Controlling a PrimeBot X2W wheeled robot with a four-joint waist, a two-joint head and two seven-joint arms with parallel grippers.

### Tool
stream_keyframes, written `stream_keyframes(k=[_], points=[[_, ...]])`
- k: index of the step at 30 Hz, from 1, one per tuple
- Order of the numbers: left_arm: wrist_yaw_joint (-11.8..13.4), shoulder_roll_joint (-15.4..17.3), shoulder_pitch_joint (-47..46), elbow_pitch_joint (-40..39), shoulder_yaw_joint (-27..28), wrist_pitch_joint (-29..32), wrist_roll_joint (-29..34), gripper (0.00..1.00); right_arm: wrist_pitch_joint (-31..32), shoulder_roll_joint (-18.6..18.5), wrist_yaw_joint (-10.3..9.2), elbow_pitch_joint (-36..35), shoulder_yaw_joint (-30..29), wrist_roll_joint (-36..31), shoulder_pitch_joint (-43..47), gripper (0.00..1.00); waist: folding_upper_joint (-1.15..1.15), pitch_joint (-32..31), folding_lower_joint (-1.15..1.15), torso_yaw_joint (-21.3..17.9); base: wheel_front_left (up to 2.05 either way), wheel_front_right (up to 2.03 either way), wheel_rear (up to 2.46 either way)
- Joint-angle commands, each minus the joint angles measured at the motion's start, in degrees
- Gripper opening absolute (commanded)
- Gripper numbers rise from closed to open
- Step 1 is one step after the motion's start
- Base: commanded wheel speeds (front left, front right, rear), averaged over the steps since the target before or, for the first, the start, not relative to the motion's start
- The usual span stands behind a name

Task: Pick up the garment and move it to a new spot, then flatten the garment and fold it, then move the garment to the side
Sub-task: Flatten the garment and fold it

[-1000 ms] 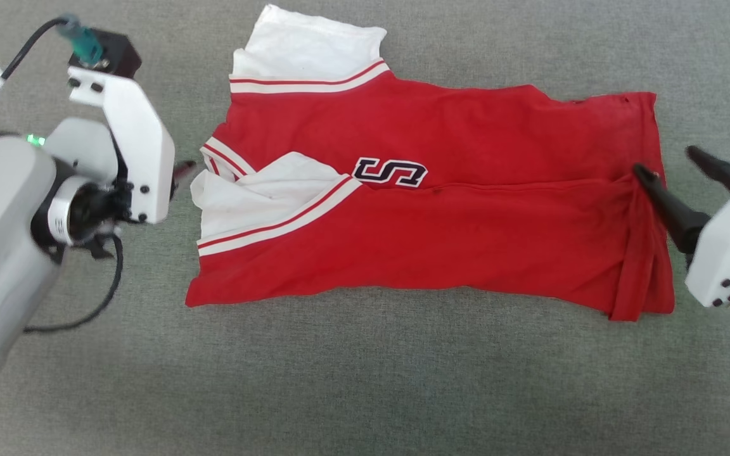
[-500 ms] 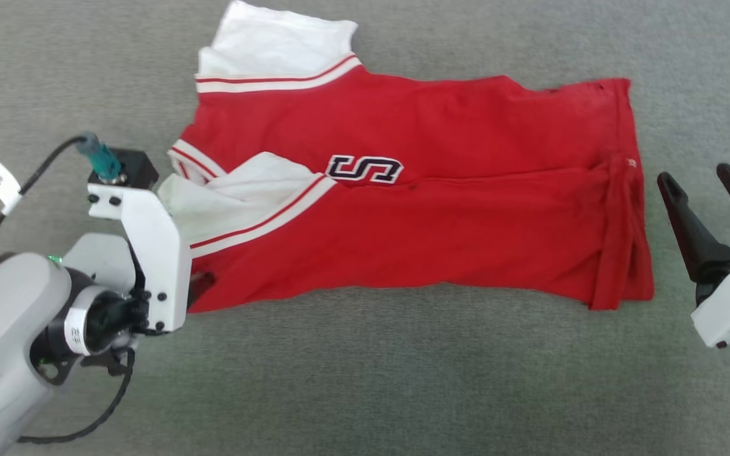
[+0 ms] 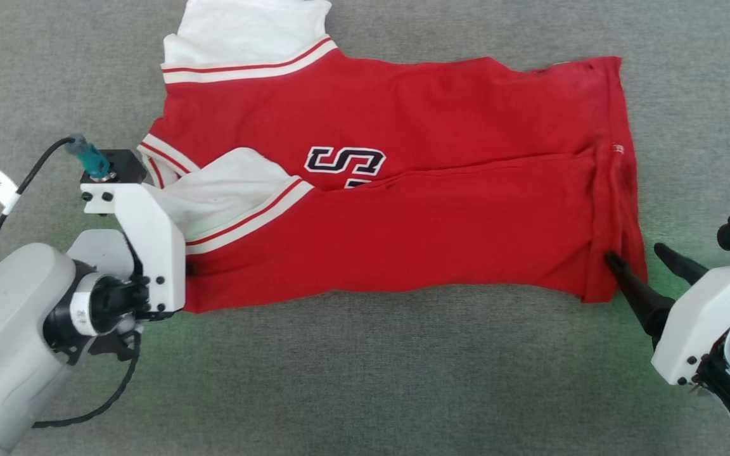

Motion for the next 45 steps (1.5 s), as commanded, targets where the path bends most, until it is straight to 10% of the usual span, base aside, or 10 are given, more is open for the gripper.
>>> stream_keyframes(k=[1,11,13,25,36,45], points=[[-0.6,-3.3,2.8,2.7,-2.8,-0.2,-0.1,0.0,1.6,0.6,-0.02,0.9,-0.7,-0.4,-0.9,1.0,-0.01,0.3,0.0,0.6,0.0,0.0,0.0],[-4.4,-7.4,0.1,5.8,-3.7,-1.9,1.0,0.0,11.9,-1.3,-0.01,10.9,4.2,-2.9,-4.7,1.0,-0.01,1.3,0.0,3.5,0.0,0.0,0.0],[-5.1,-8.0,-0.2,6.4,-3.6,-2.6,1.0,0.0,14.8,-2.1,0.07,12.8,7.1,-2.2,-4.1,0.0,-0.01,1.2,0.0,4.0,0.0,0.0,0.0],[-4.5,-3.7,-0.3,4.2,-2.0,-0.8,-0.1,0.0,19.8,-7.3,-0.03,5.8,3.9,1.6,-4.2,0.0,-0.01,-1.0,0.0,4.8,0.0,0.0,0.0],[4.7,6.1,5.0,-12.9,-0.8,3.4,-1.2,0.0,27.0,-10.0,-0.03,-5.3,-1.8,4.8,1.6,0.0,-0.01,-3.2,0.0,5.6,0.0,0.0,0.0],[5.6,2.6,9.0,-12.8,-1.9,0.5,-2.1,0.05,25.4,-7.0,-0.03,-1.8,-0.6,3.1,4.6,0.05,-0.01,-2.3,0.0,5.7,0.0,0.0,0.0]])
